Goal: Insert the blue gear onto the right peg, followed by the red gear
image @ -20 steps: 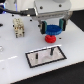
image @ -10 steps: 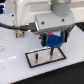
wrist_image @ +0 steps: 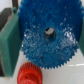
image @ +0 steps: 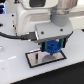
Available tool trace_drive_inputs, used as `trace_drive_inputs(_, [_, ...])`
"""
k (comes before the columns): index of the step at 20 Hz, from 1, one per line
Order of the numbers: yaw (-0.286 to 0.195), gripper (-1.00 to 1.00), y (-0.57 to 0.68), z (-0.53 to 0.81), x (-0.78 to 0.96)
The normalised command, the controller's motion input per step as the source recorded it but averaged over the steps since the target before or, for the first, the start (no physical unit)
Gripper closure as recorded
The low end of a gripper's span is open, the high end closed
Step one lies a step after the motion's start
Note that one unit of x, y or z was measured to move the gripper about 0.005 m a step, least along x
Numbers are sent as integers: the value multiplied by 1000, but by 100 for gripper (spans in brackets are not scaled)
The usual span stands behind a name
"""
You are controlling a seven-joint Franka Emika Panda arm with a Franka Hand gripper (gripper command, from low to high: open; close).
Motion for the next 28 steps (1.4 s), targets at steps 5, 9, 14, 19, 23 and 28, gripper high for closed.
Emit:
trace_drive_inputs(5, [0, 100, 16, -81, 138])
trace_drive_inputs(9, [0, 100, 2, 231, 141])
trace_drive_inputs(14, [0, 100, 13, 200, 140])
trace_drive_inputs(19, [0, 100, -22, -21, 219])
trace_drive_inputs(23, [0, 100, 1, -14, 228])
trace_drive_inputs(28, [0, 100, 14, 63, 198])
